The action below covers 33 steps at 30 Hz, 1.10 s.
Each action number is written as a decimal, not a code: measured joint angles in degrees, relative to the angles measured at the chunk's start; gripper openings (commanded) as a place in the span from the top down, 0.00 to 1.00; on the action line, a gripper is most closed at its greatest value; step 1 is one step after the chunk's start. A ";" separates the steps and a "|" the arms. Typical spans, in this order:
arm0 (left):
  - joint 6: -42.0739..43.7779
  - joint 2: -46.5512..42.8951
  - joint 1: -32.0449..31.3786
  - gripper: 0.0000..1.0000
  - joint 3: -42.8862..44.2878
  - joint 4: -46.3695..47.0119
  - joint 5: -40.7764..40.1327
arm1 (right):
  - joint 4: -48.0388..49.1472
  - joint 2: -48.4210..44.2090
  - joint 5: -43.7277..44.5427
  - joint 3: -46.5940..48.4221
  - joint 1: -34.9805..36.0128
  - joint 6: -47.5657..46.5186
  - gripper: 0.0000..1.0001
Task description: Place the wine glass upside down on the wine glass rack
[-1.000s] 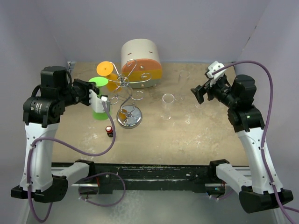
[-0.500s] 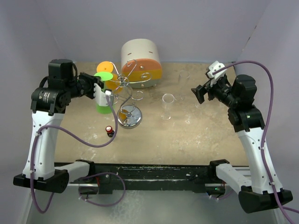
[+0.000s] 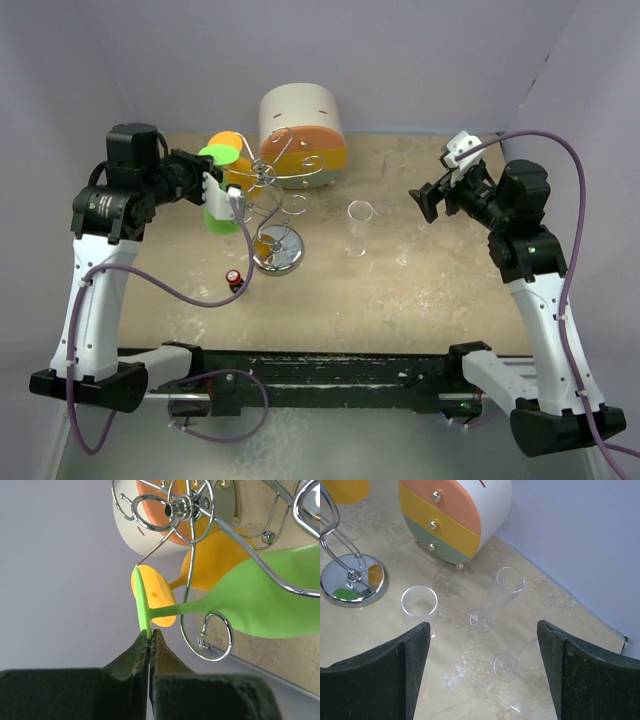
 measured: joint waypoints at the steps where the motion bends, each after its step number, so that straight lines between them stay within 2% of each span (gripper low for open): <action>1: 0.00 0.00 0.00 1.00 -0.09 0.20 -0.42 | 0.00 0.00 0.00 0.00 0.00 0.00 0.11; 17: -0.07 -0.76 0.00 1.00 -2.29 1.14 -6.78 | -0.02 0.04 -0.04 0.00 -0.02 -0.07 0.11; 33: -0.87 -3.06 0.00 1.00 -2.86 -0.66 -8.81 | -0.04 0.07 -0.20 0.00 -0.04 -0.02 0.07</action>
